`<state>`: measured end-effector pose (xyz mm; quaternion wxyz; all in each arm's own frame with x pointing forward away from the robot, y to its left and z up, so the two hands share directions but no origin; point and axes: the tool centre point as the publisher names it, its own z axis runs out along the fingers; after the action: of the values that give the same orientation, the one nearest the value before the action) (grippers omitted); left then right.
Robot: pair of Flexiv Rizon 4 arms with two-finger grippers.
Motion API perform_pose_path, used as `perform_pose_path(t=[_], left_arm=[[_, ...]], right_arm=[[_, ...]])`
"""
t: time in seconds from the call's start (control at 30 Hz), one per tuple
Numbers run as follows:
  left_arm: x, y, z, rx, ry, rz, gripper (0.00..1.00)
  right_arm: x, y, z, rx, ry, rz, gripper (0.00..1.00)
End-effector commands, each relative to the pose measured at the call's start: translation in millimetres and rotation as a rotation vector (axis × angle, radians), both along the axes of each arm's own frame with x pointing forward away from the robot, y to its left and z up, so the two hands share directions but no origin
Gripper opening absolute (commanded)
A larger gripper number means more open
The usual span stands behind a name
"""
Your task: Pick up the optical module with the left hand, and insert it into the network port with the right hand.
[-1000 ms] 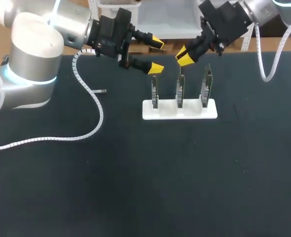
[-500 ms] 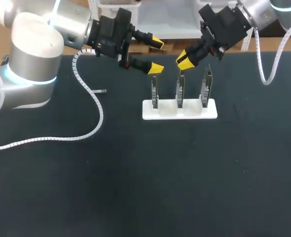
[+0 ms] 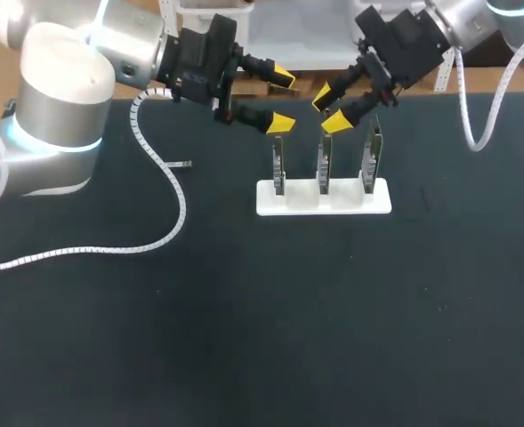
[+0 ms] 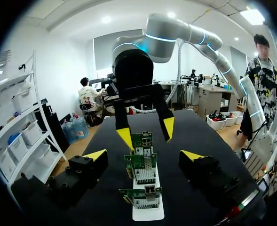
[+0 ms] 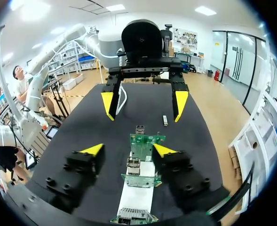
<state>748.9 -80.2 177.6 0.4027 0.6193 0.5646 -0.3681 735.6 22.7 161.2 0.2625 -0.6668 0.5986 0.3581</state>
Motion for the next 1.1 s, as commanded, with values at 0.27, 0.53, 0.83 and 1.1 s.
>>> perform_pose_path(t=[0.27, 0.53, 0.83, 1.1], left_arm=[[0.3, -1, 0.6, 0.005, 0.002, 0.002, 1.0], [0.3, -1, 0.6, 0.005, 0.002, 0.002, 1.0], [0.3, -1, 0.6, 0.005, 0.002, 0.002, 1.0], [0.3, -1, 0.6, 0.005, 0.002, 0.002, 1.0]], right_arm=[[11.2, -5, 13, 0.057, 0.031, -0.059, 1.0], [8.4, -3, 20, 0.062, 0.012, -0.02, 0.25], [8.4, -3, 20, 0.062, 0.012, -0.02, 0.0], [8.4, -3, 20, 0.062, 0.012, -0.02, 0.0]])
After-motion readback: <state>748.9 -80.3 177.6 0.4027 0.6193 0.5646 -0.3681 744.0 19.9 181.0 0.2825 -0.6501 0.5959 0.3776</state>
